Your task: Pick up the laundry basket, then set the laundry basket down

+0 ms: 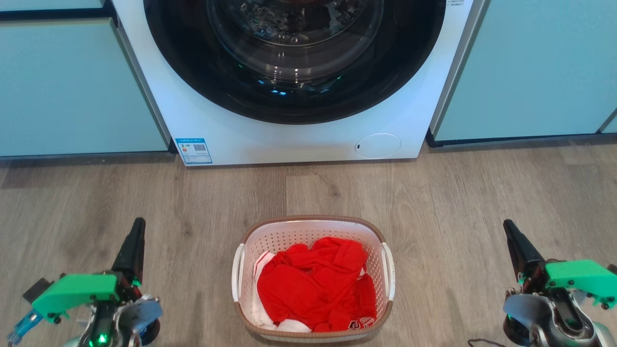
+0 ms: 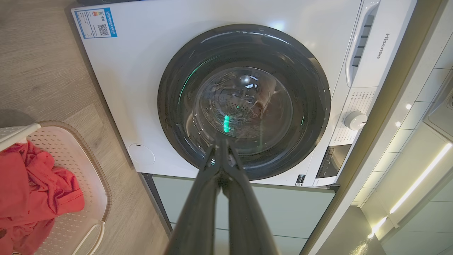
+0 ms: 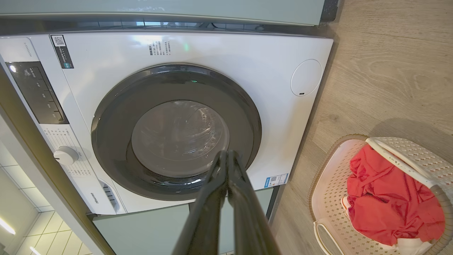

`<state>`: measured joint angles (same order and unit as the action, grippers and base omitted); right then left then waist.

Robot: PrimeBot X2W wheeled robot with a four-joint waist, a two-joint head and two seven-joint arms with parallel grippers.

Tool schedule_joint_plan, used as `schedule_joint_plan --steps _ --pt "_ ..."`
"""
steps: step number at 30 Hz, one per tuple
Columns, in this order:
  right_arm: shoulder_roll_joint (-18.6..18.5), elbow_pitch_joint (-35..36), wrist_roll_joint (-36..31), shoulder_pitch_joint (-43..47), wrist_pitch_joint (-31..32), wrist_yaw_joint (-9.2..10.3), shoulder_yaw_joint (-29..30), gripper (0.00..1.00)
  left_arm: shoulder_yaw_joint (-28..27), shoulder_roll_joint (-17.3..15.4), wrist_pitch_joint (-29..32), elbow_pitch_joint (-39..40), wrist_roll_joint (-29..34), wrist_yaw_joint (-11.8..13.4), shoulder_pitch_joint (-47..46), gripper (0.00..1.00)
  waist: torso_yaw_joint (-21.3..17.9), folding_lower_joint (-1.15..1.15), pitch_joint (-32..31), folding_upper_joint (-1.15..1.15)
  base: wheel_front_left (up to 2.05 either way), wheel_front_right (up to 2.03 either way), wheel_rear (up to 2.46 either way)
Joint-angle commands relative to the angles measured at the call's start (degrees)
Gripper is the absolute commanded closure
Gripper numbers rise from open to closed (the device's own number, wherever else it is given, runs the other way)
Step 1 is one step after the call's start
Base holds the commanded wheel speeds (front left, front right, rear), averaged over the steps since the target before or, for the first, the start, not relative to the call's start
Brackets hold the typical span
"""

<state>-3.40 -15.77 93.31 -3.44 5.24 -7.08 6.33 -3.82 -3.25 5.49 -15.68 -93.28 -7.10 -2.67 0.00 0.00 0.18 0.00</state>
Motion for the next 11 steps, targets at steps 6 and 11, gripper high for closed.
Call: schedule_joint_plan --steps 6,11 --pt "-0.2 1.8 -0.3 -2.6 0.5 -0.41 -0.8 1.00 -1.9 -0.2 0.4 1.7 0.5 -0.4 -3.4 1.00 0.0 0.00 0.0 0.00 0.00 0.00 0.00" --pt "-0.2 1.8 -0.4 -2.7 0.5 -0.41 -0.7 1.00 -2.0 -0.2 0.4 1.7 0.5 -0.4 -3.5 1.00 0.0 0.00 0.0 0.00 0.00 0.00 0.00"
